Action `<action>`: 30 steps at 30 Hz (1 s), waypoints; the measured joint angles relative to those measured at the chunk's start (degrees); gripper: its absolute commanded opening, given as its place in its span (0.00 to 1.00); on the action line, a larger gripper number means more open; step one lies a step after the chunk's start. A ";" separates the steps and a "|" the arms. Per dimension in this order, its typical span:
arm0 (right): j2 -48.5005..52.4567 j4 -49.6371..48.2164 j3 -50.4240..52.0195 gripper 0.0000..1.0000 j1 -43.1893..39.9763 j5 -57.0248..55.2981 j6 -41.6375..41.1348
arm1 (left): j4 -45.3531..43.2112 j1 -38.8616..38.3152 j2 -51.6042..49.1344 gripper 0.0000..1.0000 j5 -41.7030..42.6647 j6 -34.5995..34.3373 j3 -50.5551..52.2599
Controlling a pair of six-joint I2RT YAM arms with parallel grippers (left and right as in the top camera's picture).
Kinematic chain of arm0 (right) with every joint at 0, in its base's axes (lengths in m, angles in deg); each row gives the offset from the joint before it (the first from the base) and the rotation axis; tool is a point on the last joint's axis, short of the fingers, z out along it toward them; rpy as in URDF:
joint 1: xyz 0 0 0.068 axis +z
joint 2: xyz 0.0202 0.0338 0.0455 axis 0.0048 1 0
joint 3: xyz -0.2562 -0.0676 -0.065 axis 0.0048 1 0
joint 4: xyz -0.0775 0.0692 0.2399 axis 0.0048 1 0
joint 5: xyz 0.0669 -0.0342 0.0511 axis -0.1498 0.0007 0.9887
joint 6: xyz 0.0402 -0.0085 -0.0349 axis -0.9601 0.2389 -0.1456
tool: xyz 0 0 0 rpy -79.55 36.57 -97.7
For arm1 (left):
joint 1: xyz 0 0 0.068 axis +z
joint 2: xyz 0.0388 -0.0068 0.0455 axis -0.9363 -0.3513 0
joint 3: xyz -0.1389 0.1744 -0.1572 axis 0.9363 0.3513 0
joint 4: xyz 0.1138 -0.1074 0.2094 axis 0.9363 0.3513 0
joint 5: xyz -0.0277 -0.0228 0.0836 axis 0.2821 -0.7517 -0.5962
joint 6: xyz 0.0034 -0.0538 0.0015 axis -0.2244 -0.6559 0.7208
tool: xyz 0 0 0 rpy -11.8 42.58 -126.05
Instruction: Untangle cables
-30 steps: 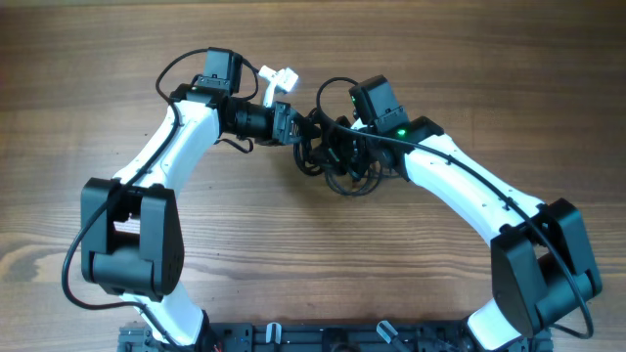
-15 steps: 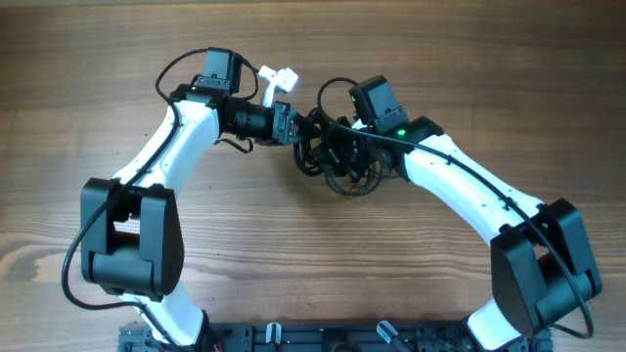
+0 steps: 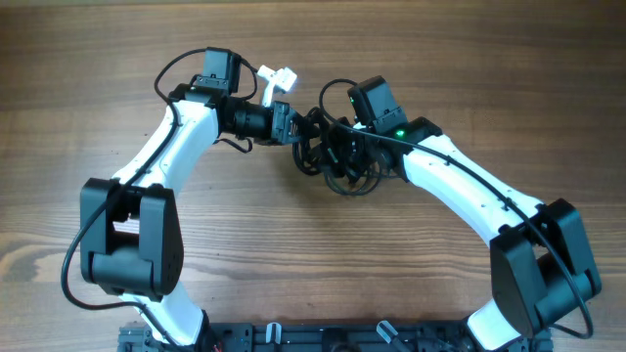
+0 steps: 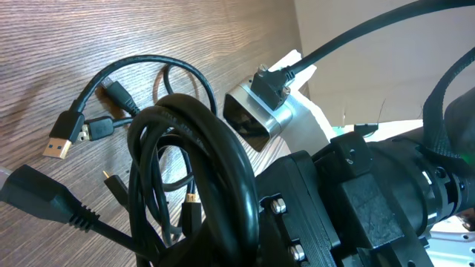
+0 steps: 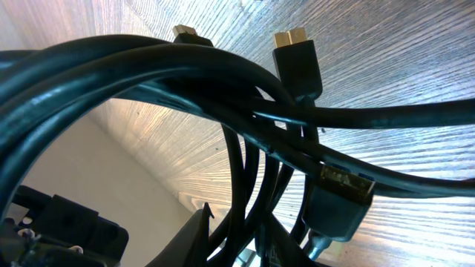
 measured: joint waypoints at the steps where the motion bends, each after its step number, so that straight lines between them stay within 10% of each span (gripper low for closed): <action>1: 0.00 -0.07 0.00 0.13 0.04 0.00 -0.33 | 0.00 0.00 0.00 0.04 0.00 0.00 0.00; 30: -3.13 6.56 -0.79 0.04 0.96 -8.92 2.34 | 0.33 -0.94 -0.44 0.04 -2.14 0.42 0.02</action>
